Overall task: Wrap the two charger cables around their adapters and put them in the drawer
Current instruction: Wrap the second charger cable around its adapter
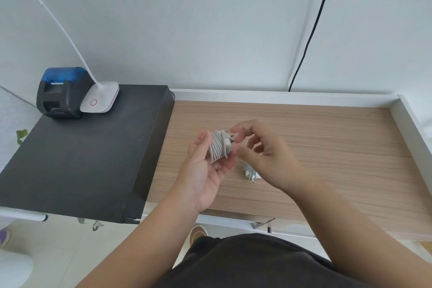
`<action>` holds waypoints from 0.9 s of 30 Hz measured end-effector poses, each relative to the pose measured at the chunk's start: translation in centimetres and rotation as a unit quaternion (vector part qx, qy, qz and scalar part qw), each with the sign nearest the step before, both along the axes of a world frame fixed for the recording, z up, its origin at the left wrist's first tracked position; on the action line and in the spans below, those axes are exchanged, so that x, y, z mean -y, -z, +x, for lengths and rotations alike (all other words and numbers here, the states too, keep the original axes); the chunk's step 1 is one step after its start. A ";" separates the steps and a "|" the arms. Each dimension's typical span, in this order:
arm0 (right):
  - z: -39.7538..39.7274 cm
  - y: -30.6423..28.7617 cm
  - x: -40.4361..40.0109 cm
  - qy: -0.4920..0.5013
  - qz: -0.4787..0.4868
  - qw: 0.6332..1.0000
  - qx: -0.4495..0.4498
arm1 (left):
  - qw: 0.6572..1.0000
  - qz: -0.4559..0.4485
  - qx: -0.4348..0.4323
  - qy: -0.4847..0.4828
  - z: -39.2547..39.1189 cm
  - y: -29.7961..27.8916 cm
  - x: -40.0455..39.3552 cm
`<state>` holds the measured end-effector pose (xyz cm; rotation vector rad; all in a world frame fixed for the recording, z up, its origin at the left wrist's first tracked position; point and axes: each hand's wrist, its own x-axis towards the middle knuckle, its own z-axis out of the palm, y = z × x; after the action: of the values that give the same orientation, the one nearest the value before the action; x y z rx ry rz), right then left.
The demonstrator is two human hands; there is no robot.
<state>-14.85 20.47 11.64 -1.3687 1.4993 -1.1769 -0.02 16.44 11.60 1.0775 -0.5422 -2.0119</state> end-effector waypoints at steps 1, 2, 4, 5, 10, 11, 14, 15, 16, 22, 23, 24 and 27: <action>0.3 0.5 -0.1 -0.012 -0.005 1.000 -0.015 | 1.000 0.002 0.003 0.003 0.1 0.0 0.0; 0.5 0.8 -0.1 -0.017 -0.016 0.999 -0.028 | 1.000 0.007 0.006 0.004 0.1 0.1 -0.1; 0.7 1.4 0.1 -0.015 -0.043 0.998 -0.045 | 1.000 0.014 0.009 0.010 0.2 0.3 0.0; 0.7 1.6 0.2 -0.014 -0.051 0.998 -0.042 | 1.000 0.013 0.011 0.019 0.2 0.4 0.0; 0.5 2.2 0.8 -0.014 -0.068 0.998 0.008 | 0.995 -0.035 0.044 0.086 0.7 0.8 0.1; 0.4 2.3 0.8 -0.012 -0.070 0.997 0.013 | 0.993 -0.047 0.055 0.095 0.8 0.9 0.1; 0.4 2.6 0.8 -0.006 -0.076 0.997 0.017 | 0.990 -0.078 0.075 0.091 1.0 1.2 0.1; 0.5 2.6 0.8 -0.002 -0.079 0.997 0.018 | 0.991 -0.082 0.072 0.082 1.0 1.3 0.0; 0.5 2.7 0.8 0.001 -0.080 0.997 0.024 | 0.992 -0.081 0.063 0.073 1.0 1.3 0.0; -0.4 3.7 0.4 0.017 -0.026 0.993 0.113 | 1.000 -0.010 -0.002 0.024 0.8 2.9 0.9; -0.7 4.1 0.3 0.016 -0.010 0.991 0.133 | 1.000 0.001 0.001 0.020 0.8 3.5 1.1; -0.8 4.5 0.3 0.017 0.008 0.989 0.145 | 1.000 0.010 0.006 0.017 0.9 4.1 1.3; -0.8 6.3 0.9 0.020 0.076 0.986 0.144 | 0.999 0.030 0.029 0.015 0.9 6.2 1.9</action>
<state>-15.68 19.55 5.36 -1.0236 1.3830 -1.2006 0.84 14.55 5.35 1.1727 -0.5348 -2.0400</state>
